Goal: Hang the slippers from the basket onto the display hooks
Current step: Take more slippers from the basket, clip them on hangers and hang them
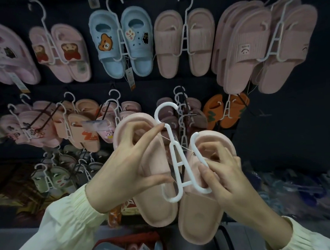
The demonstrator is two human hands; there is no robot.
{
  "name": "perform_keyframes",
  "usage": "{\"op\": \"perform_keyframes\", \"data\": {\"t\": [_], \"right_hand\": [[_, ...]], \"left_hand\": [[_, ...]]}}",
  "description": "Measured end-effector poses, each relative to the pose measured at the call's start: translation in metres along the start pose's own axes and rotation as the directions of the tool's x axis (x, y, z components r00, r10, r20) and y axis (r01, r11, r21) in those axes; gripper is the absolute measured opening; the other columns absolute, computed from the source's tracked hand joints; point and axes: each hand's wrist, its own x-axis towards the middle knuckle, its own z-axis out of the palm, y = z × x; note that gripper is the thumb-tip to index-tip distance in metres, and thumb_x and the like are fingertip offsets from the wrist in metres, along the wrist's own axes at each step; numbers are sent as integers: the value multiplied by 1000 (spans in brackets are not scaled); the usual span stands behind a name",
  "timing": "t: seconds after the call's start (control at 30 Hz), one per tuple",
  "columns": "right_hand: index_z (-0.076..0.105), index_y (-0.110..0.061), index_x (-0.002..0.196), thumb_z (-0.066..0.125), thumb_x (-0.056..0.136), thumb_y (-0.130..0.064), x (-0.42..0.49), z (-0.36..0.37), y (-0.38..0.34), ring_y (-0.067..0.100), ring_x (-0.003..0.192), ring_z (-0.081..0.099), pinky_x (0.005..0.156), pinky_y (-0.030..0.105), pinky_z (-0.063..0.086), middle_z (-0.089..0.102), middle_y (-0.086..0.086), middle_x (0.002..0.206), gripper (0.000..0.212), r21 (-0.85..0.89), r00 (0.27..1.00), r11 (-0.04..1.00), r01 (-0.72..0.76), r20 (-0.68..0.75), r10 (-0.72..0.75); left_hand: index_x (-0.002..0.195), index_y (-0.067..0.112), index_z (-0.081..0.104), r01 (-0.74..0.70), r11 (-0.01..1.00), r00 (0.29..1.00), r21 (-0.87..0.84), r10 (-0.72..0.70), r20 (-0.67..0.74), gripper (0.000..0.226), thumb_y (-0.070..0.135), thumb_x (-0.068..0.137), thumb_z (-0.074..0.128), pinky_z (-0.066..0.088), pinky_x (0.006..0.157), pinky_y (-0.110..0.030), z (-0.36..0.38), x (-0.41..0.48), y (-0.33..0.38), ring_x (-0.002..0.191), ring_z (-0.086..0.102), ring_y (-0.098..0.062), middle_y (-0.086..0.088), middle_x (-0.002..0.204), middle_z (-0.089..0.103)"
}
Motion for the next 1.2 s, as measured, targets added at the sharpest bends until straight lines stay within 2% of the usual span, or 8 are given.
{"op": "perform_keyframes", "data": {"t": [0.3,0.47,0.63,0.7,0.77,0.9,1.03,1.2], "right_hand": [[47,-62,73,33,101,-43,-6,-2,1,13,130,41,101,39,25,48,-21,128,36,27,1000,1000,15,4,-15],[51,-60,76,37,101,-38,-9,-3,4,20,134,42,105,44,29,52,-15,132,36,123,997,989,79,-35,-76],[64,-51,87,38,101,-25,-10,-4,12,26,131,49,101,51,39,59,-8,132,39,231,985,963,139,-134,-111],[72,-35,97,38,102,-21,-12,-4,17,26,129,53,102,48,42,63,-6,130,37,277,980,952,132,-180,-84],[74,-21,103,37,104,-15,-13,-4,19,18,122,59,99,38,45,68,-10,119,38,335,972,936,112,-231,-34],[64,-48,76,33,104,-20,-9,-8,9,-7,71,56,67,8,40,59,-29,73,51,455,927,887,75,-359,105],[61,-44,67,32,104,-28,-3,-12,4,-3,59,51,60,8,38,55,-23,64,49,527,910,848,61,-378,170],[47,-30,62,33,104,-33,1,-11,3,8,56,45,56,23,39,46,-6,60,44,511,884,859,32,-415,214]], "left_hand": [[149,27,34,59,998,997,-24,-60,-40,94,67,73,72,38,107,-25,5,4,-6,134,35,-7,4,138,42],[144,27,37,67,994,995,-89,-74,-70,88,66,73,73,50,102,-43,4,6,-9,123,51,-10,9,136,49],[133,23,47,54,990,992,-128,-68,-107,79,64,72,75,49,99,-32,3,10,-10,115,54,1,18,123,53],[126,22,50,67,985,989,-161,-87,-121,73,63,72,76,50,96,-28,2,10,-11,111,56,2,18,118,55],[122,21,52,72,983,988,-171,-94,-122,71,63,71,77,52,93,-30,0,9,-12,109,58,-1,17,116,57],[123,18,54,29,986,997,-166,-41,-67,72,60,70,80,51,95,-32,1,7,-9,115,58,-4,12,122,57],[127,21,55,-66,993,997,-93,69,27,69,53,73,83,47,100,-39,7,4,2,124,50,-13,8,123,55],[141,35,45,-137,985,990,109,131,55,82,54,70,80,46,82,-41,17,3,20,98,48,-18,3,110,49]]}}
